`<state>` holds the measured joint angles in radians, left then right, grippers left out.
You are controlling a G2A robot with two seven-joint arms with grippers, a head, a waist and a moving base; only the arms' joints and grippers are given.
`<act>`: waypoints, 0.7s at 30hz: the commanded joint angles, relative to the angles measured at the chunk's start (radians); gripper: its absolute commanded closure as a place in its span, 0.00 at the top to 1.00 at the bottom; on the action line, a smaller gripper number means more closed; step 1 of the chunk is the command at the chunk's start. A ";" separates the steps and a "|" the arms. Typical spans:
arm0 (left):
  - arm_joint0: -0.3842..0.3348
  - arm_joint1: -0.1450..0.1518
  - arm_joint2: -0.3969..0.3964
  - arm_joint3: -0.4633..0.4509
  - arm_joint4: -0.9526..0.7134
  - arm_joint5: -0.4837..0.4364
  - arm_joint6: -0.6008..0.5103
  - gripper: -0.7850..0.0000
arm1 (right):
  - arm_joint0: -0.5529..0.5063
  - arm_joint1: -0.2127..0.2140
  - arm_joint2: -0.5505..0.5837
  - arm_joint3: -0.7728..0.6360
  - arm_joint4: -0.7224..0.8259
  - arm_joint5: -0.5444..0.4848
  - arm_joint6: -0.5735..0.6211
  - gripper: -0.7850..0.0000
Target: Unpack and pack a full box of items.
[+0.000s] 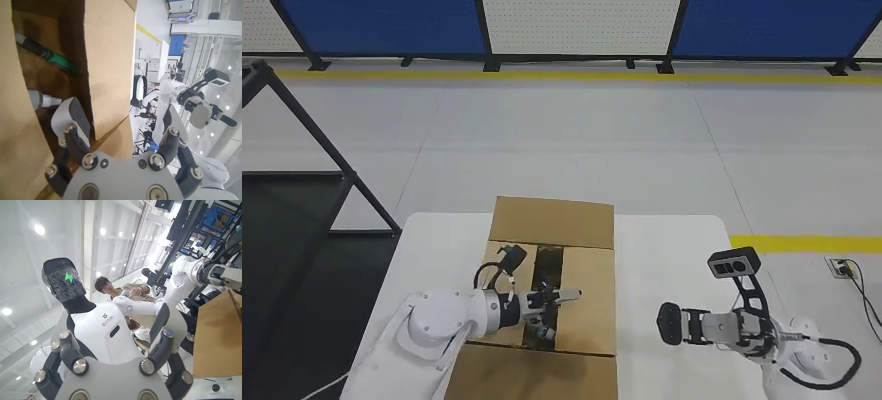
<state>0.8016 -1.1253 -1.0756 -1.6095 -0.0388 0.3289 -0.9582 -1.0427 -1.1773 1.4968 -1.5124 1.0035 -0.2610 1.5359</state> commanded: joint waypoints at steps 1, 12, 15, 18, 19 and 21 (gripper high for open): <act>-0.032 -0.009 0.038 0.042 -0.006 0.002 -0.001 1.00 | -0.017 0.006 0.008 -0.009 0.008 -0.004 0.000 1.00; -0.093 -0.034 0.078 0.072 -0.088 -0.043 0.034 1.00 | -0.046 0.034 -0.001 -0.034 -0.015 -0.019 0.000 1.00; -0.084 -0.032 0.059 0.027 -0.097 -0.046 0.047 1.00 | -0.045 0.041 -0.011 -0.043 -0.040 -0.023 0.000 1.00; -0.076 -0.033 0.047 -0.023 -0.116 -0.051 0.075 1.00 | -0.046 0.045 -0.016 -0.053 -0.056 -0.023 0.000 1.00; -0.075 -0.034 0.045 -0.035 -0.124 -0.052 0.090 1.00 | -0.047 0.047 -0.012 -0.054 -0.066 -0.023 0.000 1.00; -0.080 -0.040 0.052 -0.050 -0.138 -0.059 0.131 1.00 | -0.050 0.049 -0.009 -0.066 -0.082 -0.023 0.000 1.00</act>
<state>0.7241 -1.1630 -1.0280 -1.6556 -0.1726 0.2727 -0.8468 -1.0914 -1.1286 1.4872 -1.5733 0.9265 -0.2843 1.5359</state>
